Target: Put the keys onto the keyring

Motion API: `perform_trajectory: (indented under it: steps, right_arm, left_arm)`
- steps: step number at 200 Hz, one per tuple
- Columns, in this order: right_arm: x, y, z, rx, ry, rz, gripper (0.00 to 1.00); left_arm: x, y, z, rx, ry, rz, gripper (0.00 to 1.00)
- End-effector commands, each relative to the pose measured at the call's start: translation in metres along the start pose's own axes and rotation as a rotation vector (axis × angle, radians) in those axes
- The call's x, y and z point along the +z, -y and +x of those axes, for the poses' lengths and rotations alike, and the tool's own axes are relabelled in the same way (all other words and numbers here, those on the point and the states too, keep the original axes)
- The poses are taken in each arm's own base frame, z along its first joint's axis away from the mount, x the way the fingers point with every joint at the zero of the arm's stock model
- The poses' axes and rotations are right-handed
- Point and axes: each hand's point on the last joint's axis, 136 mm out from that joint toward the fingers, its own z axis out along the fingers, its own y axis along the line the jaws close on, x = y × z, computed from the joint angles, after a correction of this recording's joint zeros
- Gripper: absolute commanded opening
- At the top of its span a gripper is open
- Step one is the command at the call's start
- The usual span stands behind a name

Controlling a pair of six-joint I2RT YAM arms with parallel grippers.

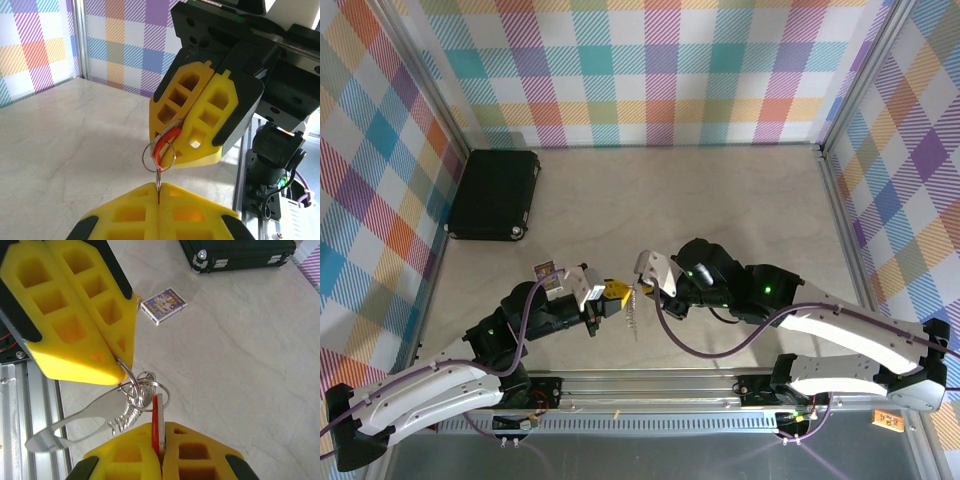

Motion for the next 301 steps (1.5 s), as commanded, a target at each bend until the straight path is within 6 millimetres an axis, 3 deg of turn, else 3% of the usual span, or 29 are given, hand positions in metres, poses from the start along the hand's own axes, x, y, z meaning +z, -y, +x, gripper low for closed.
perform_trajectory:
  steps: [1, 52, 126, 179, 244, 301]
  right_arm:
    - [-0.009, 0.015, -0.016, 0.038, 0.04, 0.048, 0.0]
    - [0.001, 0.026, -0.008, 0.089, -0.031, 0.05, 0.0]
    - [0.024, 0.061, 0.008, 0.244, -0.138, 0.082, 0.0]
    - [0.037, 0.093, 0.008, 0.39, -0.148, 0.092, 0.0]
    - [0.064, 0.138, 0.021, 0.488, -0.187, 0.128, 0.0]
    - [0.092, 0.165, 0.023, 0.544, -0.173, 0.124, 0.0]
  left_arm:
    - [0.0, -0.005, 0.002, -0.01, 0.004, -0.027, 0.13]
    - [-0.001, -0.011, 0.008, -0.029, 0.008, -0.059, 0.44]
    - [-0.008, -0.026, 0.022, -0.04, -0.031, -0.148, 0.64]
    - [-0.007, -0.027, 0.023, -0.065, -0.03, -0.155, 0.92]
    - [-0.006, -0.032, 0.024, -0.083, -0.042, -0.186, 0.96]
    - [-0.007, -0.033, 0.022, -0.087, -0.045, -0.19, 0.98]
